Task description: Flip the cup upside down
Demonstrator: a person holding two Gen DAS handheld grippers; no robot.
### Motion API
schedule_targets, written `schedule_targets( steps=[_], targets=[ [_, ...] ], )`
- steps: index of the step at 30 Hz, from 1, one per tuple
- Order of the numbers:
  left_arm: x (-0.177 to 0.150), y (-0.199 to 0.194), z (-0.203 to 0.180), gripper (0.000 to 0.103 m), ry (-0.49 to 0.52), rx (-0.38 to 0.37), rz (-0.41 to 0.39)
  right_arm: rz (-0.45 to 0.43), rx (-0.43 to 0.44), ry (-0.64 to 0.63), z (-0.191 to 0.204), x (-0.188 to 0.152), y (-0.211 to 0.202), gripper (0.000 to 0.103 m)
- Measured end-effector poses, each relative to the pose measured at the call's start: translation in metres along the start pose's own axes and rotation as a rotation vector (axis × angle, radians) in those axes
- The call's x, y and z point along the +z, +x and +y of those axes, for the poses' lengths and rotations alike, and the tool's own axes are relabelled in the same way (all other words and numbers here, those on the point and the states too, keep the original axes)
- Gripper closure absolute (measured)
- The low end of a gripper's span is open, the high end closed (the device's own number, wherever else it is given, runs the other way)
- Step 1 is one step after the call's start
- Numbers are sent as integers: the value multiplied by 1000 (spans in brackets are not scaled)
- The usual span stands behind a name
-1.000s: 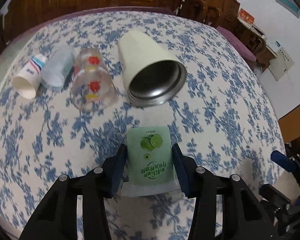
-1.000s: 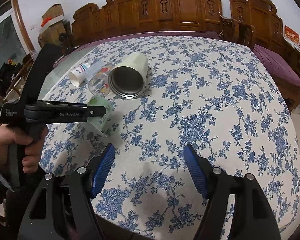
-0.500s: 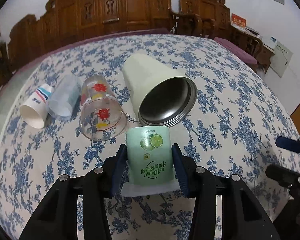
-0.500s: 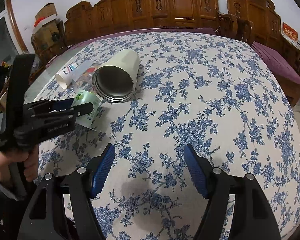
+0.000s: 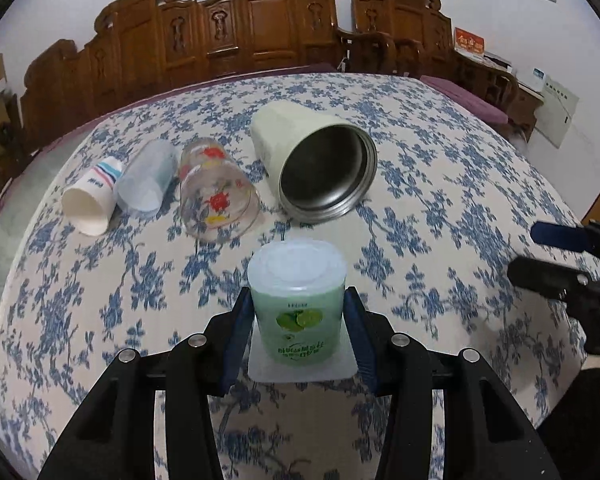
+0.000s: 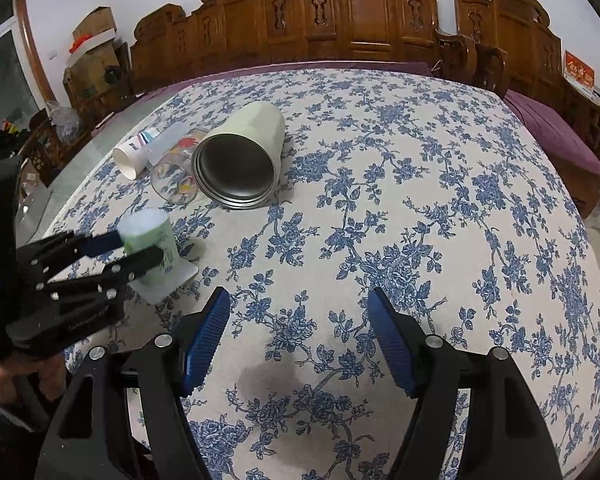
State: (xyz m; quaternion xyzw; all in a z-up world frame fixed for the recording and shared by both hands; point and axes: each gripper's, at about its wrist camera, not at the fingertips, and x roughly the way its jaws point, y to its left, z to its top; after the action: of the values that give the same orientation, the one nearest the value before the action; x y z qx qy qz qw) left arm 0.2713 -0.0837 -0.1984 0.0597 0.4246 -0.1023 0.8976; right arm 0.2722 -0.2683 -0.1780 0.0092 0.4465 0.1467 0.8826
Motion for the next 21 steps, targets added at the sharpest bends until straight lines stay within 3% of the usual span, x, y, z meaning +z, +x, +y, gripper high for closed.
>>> schedule_targets(
  steps=[4, 8, 18, 21],
  targets=[
    [-4, -2, 2, 59, -12, -7, 17, -1, 0, 0, 5, -1, -1, 29],
    [-5, -11, 7, 43, -23, -2, 9, -9, 1, -3, 12, 0, -6, 29],
    [-10, -59, 27, 34, -43, 18, -28, -68, 12, 17, 32, -2, -35, 29],
    [-12, -81, 34, 23, -47, 26, -56, -90, 15, 21, 40, -4, -47, 29]
  ],
)
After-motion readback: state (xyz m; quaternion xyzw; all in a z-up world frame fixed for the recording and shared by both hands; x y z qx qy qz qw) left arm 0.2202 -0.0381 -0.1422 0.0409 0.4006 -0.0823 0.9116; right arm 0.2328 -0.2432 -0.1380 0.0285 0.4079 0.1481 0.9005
